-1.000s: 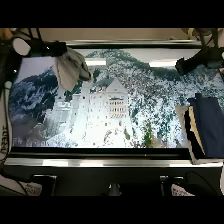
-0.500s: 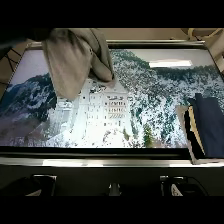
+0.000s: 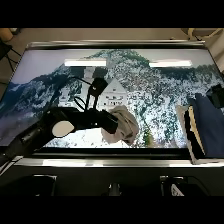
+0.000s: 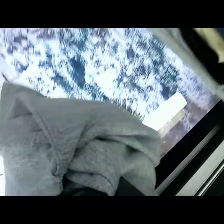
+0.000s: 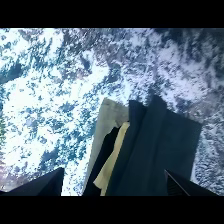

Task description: Fold the shirts.

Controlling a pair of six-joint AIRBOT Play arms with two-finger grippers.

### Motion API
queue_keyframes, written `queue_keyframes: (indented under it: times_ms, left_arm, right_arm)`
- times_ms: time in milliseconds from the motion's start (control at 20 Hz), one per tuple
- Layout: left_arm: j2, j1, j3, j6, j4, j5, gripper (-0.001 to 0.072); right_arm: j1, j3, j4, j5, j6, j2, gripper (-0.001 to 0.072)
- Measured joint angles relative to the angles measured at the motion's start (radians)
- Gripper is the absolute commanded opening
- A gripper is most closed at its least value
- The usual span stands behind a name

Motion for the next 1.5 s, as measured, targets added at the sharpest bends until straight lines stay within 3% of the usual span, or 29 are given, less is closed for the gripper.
queue_keyframes:
  times_ms: [50, 100, 150, 350, 650, 850, 1150, 1500]
  left_arm:
    - [-0.017, -0.007, -0.043, -0.017, -0.003, 0.020, 0.0259]
    - [-0.035, -0.010, -0.071, -0.030, -0.017, 0.032, 0.0530]
    - [-0.050, -0.006, -0.087, -0.040, -0.032, 0.040, 0.0621]
    - [-0.071, 0.073, -0.046, -0.038, -0.072, -0.039, 0.0620]
    - [0.000, 0.305, 0.045, 0.161, -0.085, -0.412, 0.0607]
    - [0.056, 0.383, -0.115, 0.217, -0.113, -0.504, 0.0607]
    - [0.047, 0.365, -0.401, 0.240, -0.355, -0.268, 0.0607]
    - [-0.073, 0.241, -0.470, 0.246, -0.542, -0.033, 0.0589]
  right_arm:
    - [0.000, -0.029, 0.011, -0.005, 0.002, -0.031, 0.0666]
    - [0.000, -0.056, 0.028, -0.015, 0.005, -0.065, 0.0667]
    - [0.000, -0.081, 0.049, -0.026, 0.008, -0.100, 0.0668]
    - [0.000, -0.154, 0.156, -0.043, 0.000, -0.235, 0.0667]
    - [0.000, -0.383, 0.383, -0.019, -0.071, -0.275, 0.0684]
    - [0.000, -0.622, 0.517, -0.061, -0.140, -0.243, 0.0695]
    - [0.001, -0.850, 0.662, -0.204, -0.201, -0.233, 0.0695]
    - [0.003, -0.969, 0.752, -0.298, -0.222, -0.232, 0.0696]
